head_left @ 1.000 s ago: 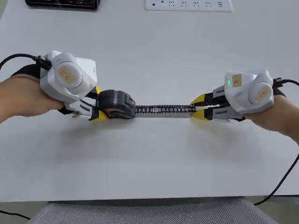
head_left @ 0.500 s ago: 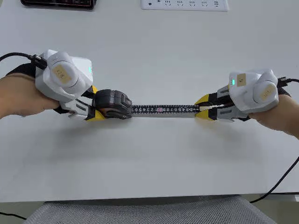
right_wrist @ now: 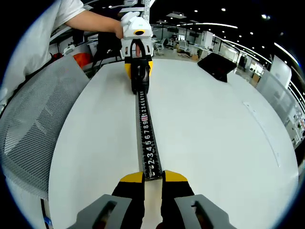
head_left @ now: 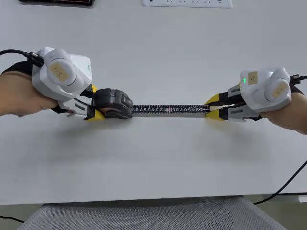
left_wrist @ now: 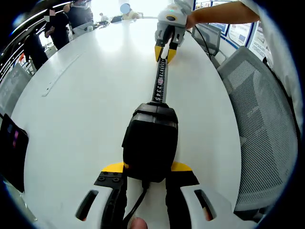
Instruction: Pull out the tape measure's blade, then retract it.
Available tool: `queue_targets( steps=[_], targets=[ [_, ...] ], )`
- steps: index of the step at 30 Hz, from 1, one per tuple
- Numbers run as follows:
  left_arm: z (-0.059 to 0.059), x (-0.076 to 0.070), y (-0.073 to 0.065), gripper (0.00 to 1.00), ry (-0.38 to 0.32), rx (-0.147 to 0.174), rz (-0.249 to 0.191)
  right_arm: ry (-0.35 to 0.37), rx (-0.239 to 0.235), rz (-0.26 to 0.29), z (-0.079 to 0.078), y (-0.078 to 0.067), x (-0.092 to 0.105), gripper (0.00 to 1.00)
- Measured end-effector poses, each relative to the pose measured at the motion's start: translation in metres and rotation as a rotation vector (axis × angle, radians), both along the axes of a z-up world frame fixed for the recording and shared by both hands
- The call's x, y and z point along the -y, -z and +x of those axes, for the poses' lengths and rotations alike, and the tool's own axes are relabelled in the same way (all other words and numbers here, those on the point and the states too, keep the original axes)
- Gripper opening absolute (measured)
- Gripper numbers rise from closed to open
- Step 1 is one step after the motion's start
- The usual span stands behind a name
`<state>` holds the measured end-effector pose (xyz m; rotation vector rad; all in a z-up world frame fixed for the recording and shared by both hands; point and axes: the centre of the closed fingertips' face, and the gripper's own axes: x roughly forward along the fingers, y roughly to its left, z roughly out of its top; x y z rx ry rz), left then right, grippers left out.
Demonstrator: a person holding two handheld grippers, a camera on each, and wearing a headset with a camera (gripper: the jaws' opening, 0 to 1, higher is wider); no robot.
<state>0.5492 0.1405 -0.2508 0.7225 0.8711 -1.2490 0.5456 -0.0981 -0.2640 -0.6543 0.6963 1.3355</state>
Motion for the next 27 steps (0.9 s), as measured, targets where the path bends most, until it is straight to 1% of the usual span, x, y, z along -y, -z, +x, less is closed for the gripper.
queue_targets(
  steps=[9, 10, 11, 15, 27],
  targets=[
    [-0.001, 0.0, 0.0, 0.26, -0.001, 0.002, 0.003, 0.004, -0.008, -0.017, 0.001, 0.001, 0.011, 0.08],
    [-0.001, 0.0, 0.0, 0.26, -0.002, 0.002, 0.002, 0.022, -0.023, -0.024, 0.0, 0.003, 0.015, 0.08],
    [-0.001, 0.0, 0.0, 0.26, -0.003, 0.001, 0.002, 0.011, -0.015, -0.021, 0.002, 0.003, 0.016, 0.08],
    [0.0, 0.0, 0.0, 0.26, -0.003, 0.001, 0.002, 0.019, -0.021, -0.03, 0.002, 0.004, 0.023, 0.08],
    [-0.001, 0.0, 0.001, 0.26, -0.004, 0.003, 0.004, 0.023, -0.027, -0.052, 0.002, 0.005, 0.035, 0.08]
  ],
)
